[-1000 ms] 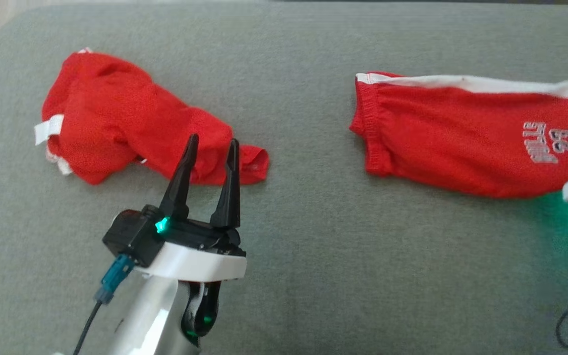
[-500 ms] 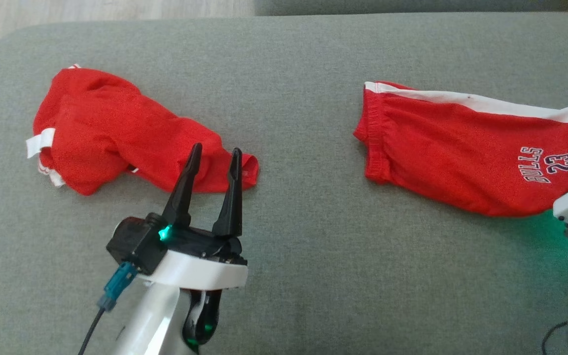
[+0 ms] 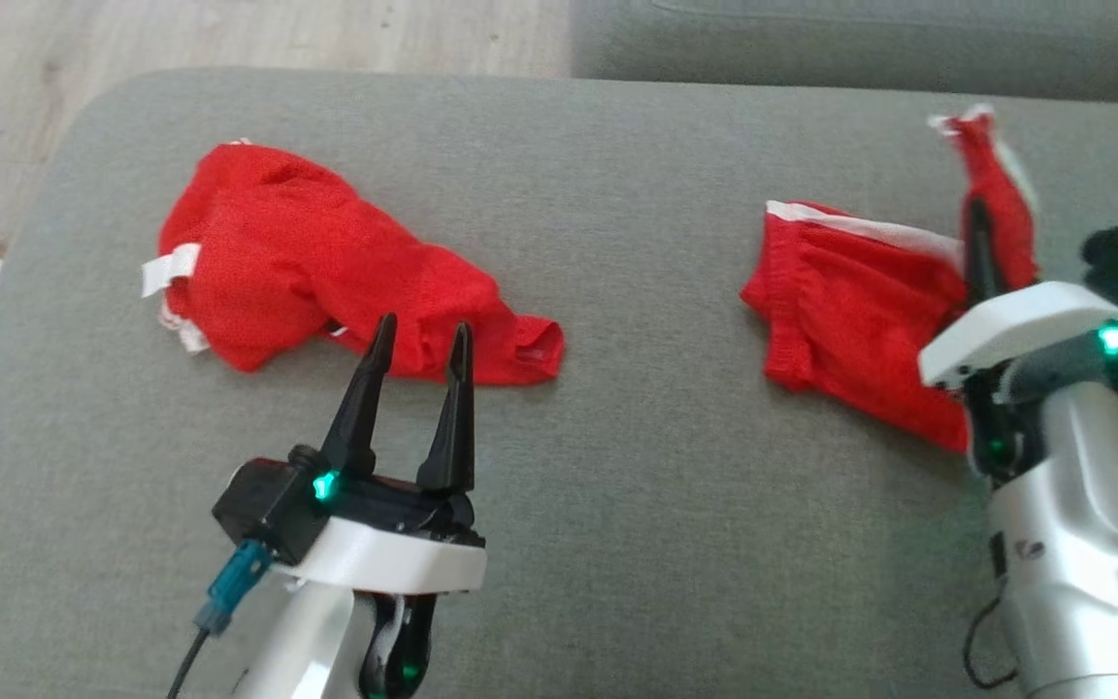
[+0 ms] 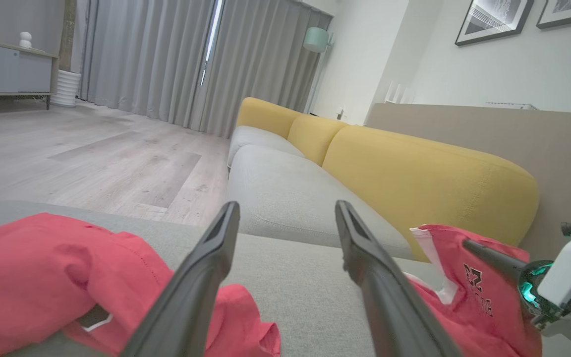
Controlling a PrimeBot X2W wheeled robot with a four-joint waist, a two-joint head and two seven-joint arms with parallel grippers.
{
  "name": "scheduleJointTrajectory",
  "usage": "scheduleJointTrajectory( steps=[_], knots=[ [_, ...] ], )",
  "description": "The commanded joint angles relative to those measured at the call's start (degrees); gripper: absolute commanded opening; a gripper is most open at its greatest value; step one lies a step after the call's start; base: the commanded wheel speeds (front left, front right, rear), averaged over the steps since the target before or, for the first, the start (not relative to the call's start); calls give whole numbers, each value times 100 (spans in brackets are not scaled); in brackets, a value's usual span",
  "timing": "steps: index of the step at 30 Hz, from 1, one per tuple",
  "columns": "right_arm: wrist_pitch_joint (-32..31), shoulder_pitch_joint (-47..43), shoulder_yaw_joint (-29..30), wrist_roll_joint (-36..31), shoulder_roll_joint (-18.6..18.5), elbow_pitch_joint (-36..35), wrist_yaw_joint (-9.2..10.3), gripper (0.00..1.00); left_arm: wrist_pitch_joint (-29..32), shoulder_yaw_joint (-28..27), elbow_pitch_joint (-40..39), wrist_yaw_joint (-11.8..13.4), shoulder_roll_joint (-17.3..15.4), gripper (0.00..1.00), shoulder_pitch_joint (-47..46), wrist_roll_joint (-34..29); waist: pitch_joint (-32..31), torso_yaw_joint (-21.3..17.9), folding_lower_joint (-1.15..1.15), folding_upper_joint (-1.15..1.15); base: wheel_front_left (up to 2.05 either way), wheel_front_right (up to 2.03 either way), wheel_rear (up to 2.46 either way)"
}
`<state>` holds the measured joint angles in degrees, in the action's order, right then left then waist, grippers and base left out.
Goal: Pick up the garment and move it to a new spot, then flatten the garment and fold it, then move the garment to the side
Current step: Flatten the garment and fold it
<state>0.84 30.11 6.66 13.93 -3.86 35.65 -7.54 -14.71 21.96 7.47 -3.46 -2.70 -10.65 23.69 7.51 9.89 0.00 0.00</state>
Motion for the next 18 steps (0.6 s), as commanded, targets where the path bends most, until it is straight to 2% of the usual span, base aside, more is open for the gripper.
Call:
scheduleJointTrajectory(
  steps=[1,6,12,13,14,18],
  knots=[
    [72,223,-253,62,82,-175,5,0,-29,-210,-152,53,-18,100,-88,21,-53,106,0,0,0,0,0],
    [165,176,-922,387,95,134,5,0,-29,-205,-148,61,-18,100,-40,42,-93,302,0,0,0,0,0],
    [270,217,-1576,628,97,858,5,0,-29,-200,-141,73,-18,100,9,43,-112,414,0,0,0,0,0],
    [324,232,-1684,636,97,957,5,91,-29,-204,-142,75,-18,100,14,41,-112,419,0,0,0,0,0],
    [356,234,-1830,706,97,1040,5,100,-29,-211,-143,78,-18,100,18,41,-113,420,0,0,0,0,0],
    [382,182,-2745,1216,98,1065,5,100,-29,-268,-158,100,-18,100,44,39,-123,345,0,0,0,0,0]
  ],
)
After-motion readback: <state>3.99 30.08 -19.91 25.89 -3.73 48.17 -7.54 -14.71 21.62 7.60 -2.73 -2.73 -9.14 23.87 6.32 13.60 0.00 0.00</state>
